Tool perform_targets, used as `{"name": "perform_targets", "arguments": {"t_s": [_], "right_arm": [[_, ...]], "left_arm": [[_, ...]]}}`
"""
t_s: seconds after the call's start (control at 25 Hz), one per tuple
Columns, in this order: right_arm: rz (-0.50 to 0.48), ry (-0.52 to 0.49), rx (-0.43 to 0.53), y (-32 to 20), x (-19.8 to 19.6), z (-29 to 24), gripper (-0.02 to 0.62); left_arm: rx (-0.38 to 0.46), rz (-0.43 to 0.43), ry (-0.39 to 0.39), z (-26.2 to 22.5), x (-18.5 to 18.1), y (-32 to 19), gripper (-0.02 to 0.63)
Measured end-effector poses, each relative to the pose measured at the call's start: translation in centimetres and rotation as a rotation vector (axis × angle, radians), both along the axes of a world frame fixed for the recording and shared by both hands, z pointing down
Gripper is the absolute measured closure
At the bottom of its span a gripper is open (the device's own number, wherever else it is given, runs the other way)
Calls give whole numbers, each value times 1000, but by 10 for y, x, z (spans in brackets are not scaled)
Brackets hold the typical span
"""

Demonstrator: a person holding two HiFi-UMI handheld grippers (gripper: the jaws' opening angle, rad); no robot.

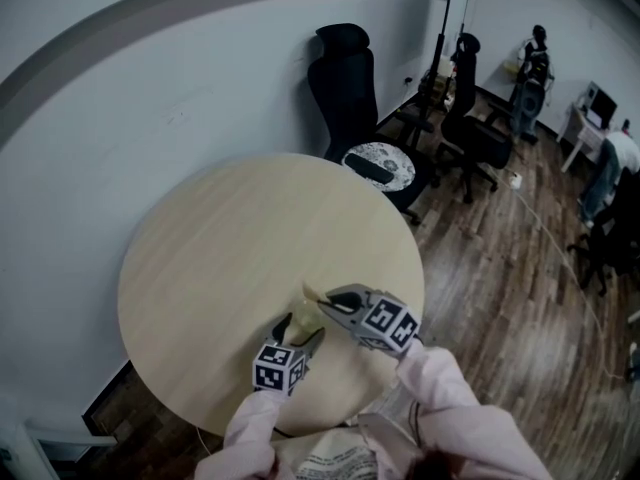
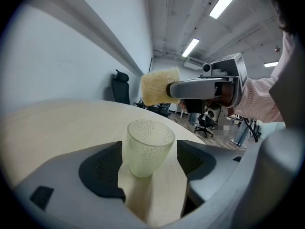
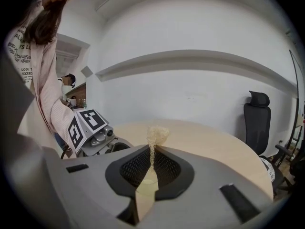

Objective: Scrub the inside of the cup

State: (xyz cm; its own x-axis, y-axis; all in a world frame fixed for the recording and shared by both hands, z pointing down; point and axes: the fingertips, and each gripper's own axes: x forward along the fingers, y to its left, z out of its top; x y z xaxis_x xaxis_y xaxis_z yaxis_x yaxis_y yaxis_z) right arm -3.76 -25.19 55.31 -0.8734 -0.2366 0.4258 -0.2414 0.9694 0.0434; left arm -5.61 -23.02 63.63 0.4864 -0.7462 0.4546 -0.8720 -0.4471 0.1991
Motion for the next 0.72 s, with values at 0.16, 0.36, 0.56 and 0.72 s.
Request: {"name": "perform_targets", "arguments": {"t_s": [0.16,0.36,0.56,0.72], "right_arm": [[-53,25,9,5,-12,-2,568],[-126,112,54,6,-16,7,568],[-193,169,75,11,-19,17,568],[-217,193,73,15,-23,23,568]], "left_arm": [[-1,3,16,5,2,-6,233],[0,20,34,9,6,-12,230],[11,22,30,10,8,-16,222],[16,27,33,11,8,-19,222]]}}
